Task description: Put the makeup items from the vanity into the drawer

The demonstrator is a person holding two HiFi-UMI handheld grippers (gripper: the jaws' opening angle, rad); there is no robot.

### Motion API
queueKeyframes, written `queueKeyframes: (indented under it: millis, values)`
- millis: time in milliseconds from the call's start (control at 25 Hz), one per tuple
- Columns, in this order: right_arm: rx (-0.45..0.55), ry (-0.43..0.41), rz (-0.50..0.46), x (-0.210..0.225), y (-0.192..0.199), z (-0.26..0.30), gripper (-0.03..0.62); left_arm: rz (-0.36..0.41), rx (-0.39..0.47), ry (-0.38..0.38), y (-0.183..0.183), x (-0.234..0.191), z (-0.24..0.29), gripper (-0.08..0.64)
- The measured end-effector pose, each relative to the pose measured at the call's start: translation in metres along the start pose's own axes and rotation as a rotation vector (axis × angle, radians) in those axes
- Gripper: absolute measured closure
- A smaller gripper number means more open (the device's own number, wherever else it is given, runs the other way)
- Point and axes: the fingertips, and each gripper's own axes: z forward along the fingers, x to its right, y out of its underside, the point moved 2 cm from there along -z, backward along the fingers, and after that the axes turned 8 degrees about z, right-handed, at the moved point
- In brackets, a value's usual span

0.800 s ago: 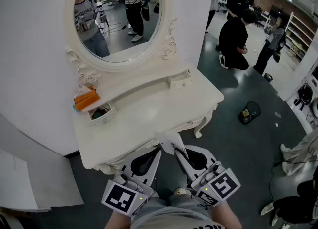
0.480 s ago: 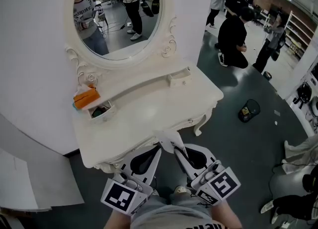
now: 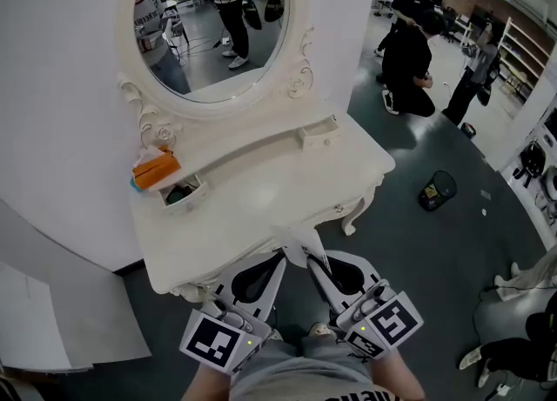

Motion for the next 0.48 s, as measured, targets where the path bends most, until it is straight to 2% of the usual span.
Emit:
queueKeyframes:
  millis: [480]
  values:
    - [0.011, 0.118, -0.021, -0.0062, 0.0089, -0.0019, 0.551, -0.013, 0.043, 0.082, 0.0092, -0.0107, -0.0038, 0.538]
